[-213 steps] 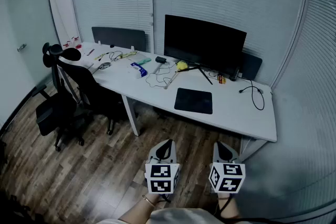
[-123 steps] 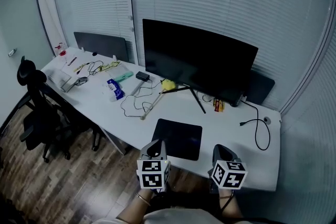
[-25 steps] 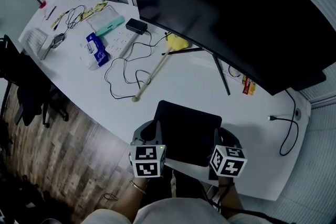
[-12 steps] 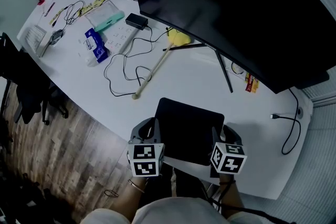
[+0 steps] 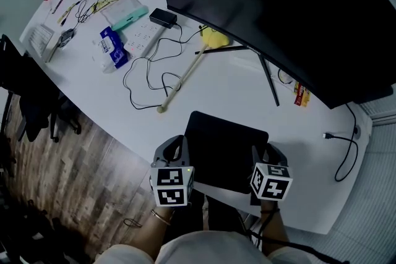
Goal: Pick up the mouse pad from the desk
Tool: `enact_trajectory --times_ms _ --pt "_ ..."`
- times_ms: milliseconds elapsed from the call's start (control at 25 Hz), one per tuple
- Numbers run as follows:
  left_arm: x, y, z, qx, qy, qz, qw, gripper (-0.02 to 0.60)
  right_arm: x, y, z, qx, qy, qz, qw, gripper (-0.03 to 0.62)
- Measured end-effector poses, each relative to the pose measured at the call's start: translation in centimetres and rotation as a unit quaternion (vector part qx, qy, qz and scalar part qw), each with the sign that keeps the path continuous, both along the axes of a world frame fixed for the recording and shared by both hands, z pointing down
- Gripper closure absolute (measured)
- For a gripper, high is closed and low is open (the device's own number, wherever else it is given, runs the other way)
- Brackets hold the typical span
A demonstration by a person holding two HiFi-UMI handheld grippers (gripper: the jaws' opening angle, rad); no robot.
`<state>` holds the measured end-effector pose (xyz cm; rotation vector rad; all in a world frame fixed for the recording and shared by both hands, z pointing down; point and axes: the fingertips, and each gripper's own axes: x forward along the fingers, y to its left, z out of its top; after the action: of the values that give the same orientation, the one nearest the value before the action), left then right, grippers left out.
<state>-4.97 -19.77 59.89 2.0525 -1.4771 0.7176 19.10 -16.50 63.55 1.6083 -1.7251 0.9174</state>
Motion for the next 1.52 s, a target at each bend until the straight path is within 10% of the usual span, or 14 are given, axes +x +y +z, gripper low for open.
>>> enact_trajectory --times_ms 1520 --pt "-0.1 0.2 -0.7 0.006 0.008 -0.001 0.9999 0.563 -1.8 -0.4 -1.7 0.004 -0.035 -0.02 0.999 0.54"
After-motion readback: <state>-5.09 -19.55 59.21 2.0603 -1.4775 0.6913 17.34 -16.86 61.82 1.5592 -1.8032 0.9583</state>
